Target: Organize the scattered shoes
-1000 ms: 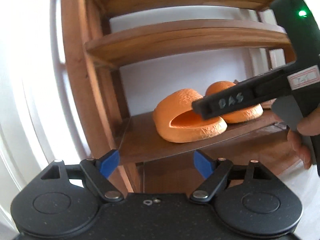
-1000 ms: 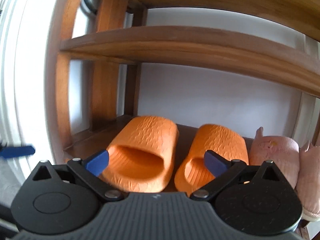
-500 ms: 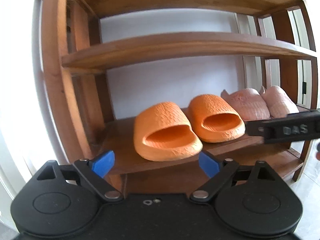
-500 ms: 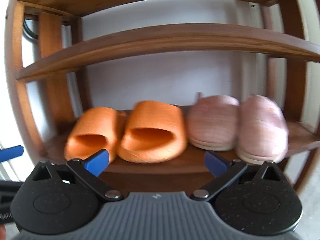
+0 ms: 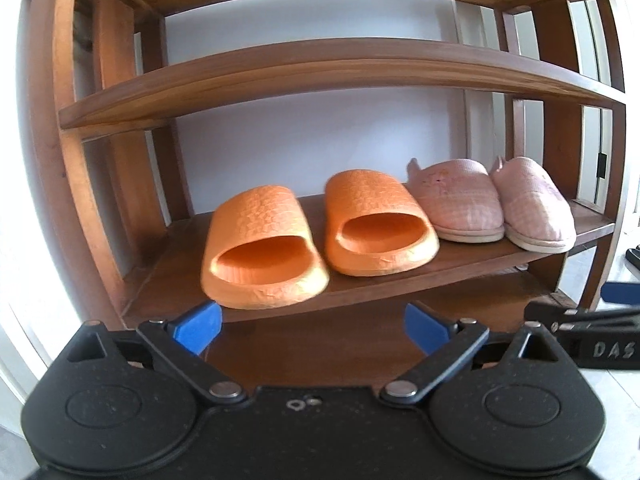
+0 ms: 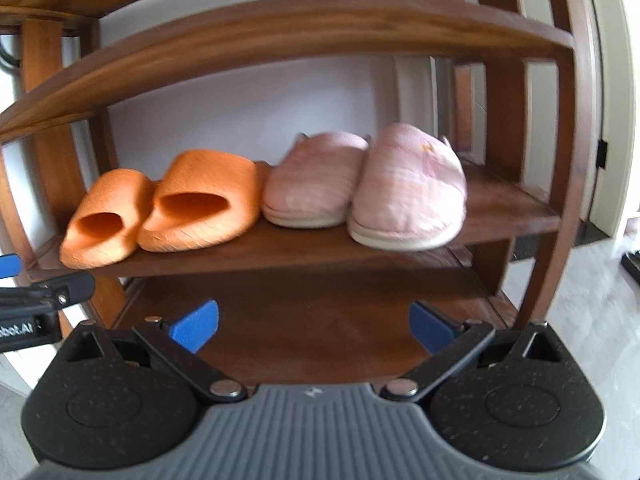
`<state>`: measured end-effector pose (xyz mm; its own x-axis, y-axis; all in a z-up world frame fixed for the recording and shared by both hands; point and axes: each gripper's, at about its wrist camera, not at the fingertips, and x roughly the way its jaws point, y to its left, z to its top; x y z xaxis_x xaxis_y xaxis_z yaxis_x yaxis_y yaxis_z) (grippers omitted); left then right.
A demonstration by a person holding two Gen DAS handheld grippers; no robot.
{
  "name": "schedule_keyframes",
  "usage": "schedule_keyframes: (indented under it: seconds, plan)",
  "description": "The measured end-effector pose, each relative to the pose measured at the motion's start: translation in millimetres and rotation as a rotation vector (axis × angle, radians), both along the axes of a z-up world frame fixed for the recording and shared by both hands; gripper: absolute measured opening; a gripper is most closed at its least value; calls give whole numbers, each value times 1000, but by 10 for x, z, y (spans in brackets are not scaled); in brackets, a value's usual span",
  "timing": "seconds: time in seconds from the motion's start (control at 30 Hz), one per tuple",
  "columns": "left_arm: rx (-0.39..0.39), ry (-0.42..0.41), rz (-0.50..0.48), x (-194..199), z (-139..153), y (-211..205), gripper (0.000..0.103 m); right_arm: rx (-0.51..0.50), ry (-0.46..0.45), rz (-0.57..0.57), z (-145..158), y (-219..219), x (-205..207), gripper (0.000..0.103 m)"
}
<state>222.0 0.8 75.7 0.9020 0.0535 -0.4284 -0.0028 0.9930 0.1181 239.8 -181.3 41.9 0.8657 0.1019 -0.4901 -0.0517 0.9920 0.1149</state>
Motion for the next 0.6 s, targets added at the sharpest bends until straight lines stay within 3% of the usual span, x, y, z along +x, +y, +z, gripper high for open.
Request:
schedule_keyframes:
  seconds: [0.23,0.6]
  plan:
    - [-6,68,-28,-32,-185,-229,102,-32,71,8,-247,-109,-63,103]
    - [-5,129,-14,-47,-494,-343,102,-4,120,-102,-552,-372,-131,103]
